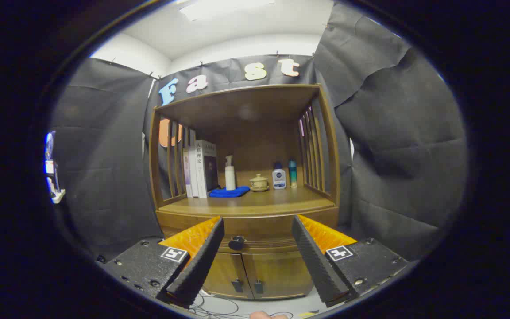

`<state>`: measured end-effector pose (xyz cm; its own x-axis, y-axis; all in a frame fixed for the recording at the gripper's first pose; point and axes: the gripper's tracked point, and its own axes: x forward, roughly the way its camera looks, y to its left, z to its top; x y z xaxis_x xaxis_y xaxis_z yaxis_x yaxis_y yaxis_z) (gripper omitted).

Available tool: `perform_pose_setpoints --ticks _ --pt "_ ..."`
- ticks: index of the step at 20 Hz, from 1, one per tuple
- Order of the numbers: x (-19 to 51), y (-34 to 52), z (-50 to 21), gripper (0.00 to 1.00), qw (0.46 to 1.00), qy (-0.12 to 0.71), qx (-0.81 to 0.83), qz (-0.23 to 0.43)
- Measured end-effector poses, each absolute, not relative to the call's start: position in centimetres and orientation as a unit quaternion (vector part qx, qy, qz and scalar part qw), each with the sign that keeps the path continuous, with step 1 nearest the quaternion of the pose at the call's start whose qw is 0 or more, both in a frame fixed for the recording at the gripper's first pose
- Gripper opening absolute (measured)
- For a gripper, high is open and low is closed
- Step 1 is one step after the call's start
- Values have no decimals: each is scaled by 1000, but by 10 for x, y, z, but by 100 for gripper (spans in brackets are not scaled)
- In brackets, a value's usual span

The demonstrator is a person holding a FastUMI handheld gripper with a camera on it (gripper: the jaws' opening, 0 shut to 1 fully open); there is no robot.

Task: Pull open the drawer, take out the items inside it, and place them on the countertop above the cabinet.

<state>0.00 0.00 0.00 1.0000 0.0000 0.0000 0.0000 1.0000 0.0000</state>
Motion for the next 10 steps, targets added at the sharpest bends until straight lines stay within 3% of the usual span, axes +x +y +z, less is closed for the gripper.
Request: perform_pose_setpoints --ticks 10 --pt "1 7 0 99 1000 0 -1 1"
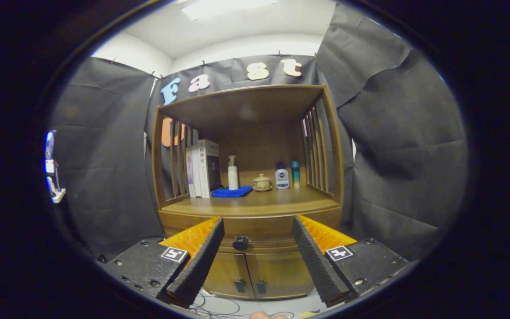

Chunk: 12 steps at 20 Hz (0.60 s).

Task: Pull open the drawer, take out the items inside it, and place them on the countertop above the cabinet.

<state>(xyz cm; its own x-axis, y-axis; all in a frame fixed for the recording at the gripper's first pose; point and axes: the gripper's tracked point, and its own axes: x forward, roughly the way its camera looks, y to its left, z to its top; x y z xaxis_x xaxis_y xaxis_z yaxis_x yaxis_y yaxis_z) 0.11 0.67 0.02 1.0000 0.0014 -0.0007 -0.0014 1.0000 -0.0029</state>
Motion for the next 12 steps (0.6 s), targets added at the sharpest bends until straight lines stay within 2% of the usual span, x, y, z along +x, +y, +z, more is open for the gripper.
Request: perform_pose_setpoints --ticks 12 --pt "15 15 -12 99 1000 11 -4 -2"
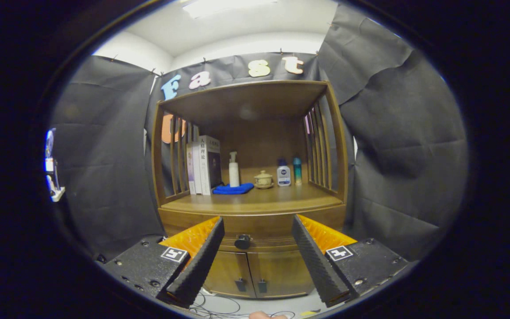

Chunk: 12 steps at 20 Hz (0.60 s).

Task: Pull open the drawer, take out the items inside it, and place them on the countertop above the cabinet.

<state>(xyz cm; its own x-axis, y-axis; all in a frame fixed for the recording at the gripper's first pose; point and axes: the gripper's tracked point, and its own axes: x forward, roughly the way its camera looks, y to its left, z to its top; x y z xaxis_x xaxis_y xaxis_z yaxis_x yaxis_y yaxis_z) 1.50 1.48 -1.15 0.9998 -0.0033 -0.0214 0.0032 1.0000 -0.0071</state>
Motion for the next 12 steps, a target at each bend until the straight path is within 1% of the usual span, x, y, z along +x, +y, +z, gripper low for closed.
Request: perform_pose_setpoints --ticks 7,12 --pt "52 20 -35 99 1000 28 2 -9" --pt "92 29 -62 99 999 49 -9 -12"
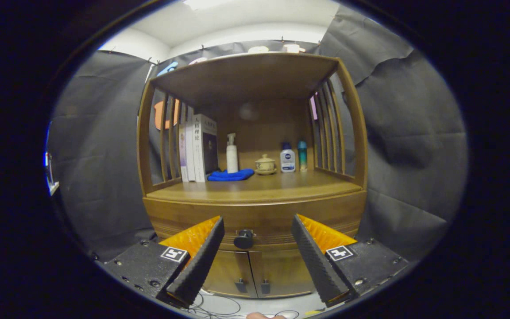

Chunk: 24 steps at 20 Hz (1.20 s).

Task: Pull open the drawer, take out the items inside it, and place them on the countertop above the cabinet.

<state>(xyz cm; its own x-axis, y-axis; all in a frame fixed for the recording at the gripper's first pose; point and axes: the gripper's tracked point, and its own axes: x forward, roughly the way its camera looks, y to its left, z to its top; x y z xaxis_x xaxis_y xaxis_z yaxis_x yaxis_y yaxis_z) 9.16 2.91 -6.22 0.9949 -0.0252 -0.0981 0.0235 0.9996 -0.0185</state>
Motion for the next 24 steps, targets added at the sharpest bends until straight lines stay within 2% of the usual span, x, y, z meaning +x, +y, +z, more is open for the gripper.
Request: perform_pose_setpoints --ticks 11,13,20,24 --pt "181 39 -132 98 991 128 -14 -23" --pt "194 37 -138 92 991 132 -7 -30" --pt "197 41 -154 52 988 139 -23 -55" --pt "197 43 -154 45 989 139 0 -57"
